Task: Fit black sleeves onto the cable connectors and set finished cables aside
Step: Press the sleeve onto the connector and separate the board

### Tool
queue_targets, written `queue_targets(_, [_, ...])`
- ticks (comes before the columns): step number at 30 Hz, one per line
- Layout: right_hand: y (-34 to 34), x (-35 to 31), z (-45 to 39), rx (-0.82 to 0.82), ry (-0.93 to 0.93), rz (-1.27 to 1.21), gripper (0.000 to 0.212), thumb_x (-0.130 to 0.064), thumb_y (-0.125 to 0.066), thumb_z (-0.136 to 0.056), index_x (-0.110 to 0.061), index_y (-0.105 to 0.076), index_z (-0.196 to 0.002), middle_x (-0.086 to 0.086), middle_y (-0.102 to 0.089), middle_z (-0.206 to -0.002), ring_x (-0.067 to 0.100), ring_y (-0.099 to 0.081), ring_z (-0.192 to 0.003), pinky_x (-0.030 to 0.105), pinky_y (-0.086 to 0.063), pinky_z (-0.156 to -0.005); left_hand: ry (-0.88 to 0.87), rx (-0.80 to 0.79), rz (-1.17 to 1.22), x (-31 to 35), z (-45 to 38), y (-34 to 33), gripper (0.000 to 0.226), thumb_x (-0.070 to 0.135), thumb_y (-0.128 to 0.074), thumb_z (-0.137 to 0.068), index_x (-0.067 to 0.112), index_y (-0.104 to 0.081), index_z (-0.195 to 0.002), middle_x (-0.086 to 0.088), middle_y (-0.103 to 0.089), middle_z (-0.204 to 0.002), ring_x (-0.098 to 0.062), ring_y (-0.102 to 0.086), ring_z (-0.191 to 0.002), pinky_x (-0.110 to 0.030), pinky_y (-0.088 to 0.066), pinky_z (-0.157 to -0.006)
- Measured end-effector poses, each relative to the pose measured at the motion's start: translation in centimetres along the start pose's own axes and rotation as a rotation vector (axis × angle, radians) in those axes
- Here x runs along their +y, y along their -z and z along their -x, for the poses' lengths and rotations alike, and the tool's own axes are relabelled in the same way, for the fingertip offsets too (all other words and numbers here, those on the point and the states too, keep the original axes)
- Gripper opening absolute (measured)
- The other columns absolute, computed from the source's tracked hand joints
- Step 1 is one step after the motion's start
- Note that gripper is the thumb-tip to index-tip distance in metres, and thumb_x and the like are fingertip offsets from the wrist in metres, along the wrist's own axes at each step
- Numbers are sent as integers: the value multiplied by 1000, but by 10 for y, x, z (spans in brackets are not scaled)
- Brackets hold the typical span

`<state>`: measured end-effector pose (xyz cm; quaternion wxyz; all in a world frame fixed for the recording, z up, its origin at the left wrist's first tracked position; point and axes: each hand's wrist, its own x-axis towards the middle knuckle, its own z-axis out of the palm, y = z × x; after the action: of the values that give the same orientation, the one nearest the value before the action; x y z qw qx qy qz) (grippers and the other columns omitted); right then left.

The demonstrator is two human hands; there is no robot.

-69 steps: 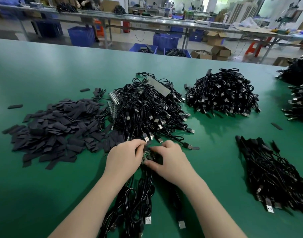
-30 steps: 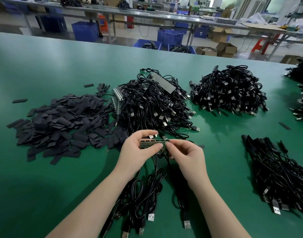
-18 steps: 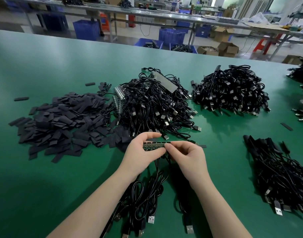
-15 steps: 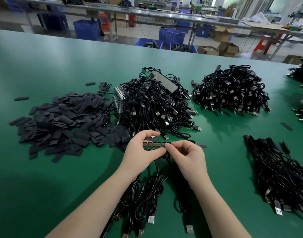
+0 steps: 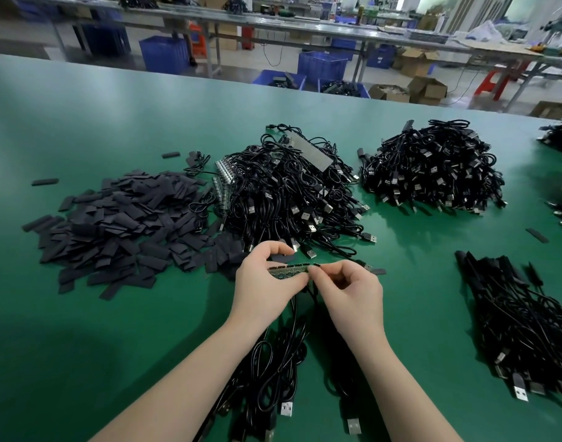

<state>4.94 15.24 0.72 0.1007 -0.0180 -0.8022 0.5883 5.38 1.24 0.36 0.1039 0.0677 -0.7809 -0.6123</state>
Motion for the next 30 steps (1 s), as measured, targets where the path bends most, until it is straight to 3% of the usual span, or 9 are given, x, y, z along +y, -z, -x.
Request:
queue_targets(4, [7,-3,-1,113,6,-82,12,-22,-75,-86,-25,-70,-75,-15,-69,-70,-2,-58,-62,10,-45,-62,67,-38,36,-3,-1,3,51,25,-85,-69,44,-56,-107,11,-68,-102,-3,-67,-86,-25,-54,-78])
queue_targets(8, [23,-16,-3,331,97,-209,9,-21,-67,-93,-24,-66,-85,-12,-65,-71,4,-56,-63,16,-47,-60,41,-39,-20,-4,0,4,54,23,-82,-74,51,-49,-106,17,-66,-97,14,-59,-80,-2,-43,-62])
queue_targets(16, [47,-81,7,635,741,-314,10,-8,-57,-99,-16,-55,-104,4,-58,-89,8,-53,-65,22,-43,-54,-28,-78,-138,-6,0,7,58,20,-80,-79,45,-47,-120,22,-66,-94,24,-50,-91,7,-32,-69])
queue_targets(18, [63,-90,10,701,724,-346,13,-17,-60,-99,-9,-57,-108,10,-60,-89,8,-57,-62,20,-45,-56,-47,-84,-167,-7,-1,7,57,19,-80,-80,43,-48,-120,22,-65,-93,25,-50,-90,7,-32,-68])
queue_targets(19, [73,-94,9,672,627,-404,22,-25,-62,-98,-4,-61,-104,12,-62,-87,9,-59,-61,20,-47,-56,-55,-80,-192,-7,-2,7,57,18,-79,-80,42,-49,-121,22,-65,-93,26,-49,-90,7,-31,-68])
queue_targets(22, [125,-110,-2,227,276,-489,26,-43,-63,-95,-18,-68,-92,8,-65,-83,16,-65,-65,37,-52,-58,-60,-80,-253,-6,-2,6,57,21,-77,-81,42,-48,-125,25,-63,-93,30,-44,-92,9,-29,-69])
queue_targets(25, [115,-123,2,234,449,-237,28,-50,-63,-92,-23,-62,-99,8,-60,-94,17,-59,-77,41,-56,-68,-132,-57,-330,-4,-1,5,51,30,-75,-84,39,-50,-128,25,-58,-107,20,-48,-97,5,-31,-75])
queue_targets(27, [79,-129,12,320,598,-273,10,-31,-61,-97,-21,-59,-98,1,-60,-86,9,-54,-68,24,-47,-55,-246,29,-355,2,0,5,41,40,-63,-92,33,-53,-131,22,-50,-122,14,-44,-108,1,-30,-89])
queue_targets(30, [46,-128,18,178,559,-208,10,-11,-63,-95,-22,-63,-94,-6,-64,-81,11,-56,-63,24,-45,-53,-514,242,-211,16,4,10,35,38,-41,-102,22,-54,-131,10,-51,-130,0,-43,-126,-18,-31,-109])
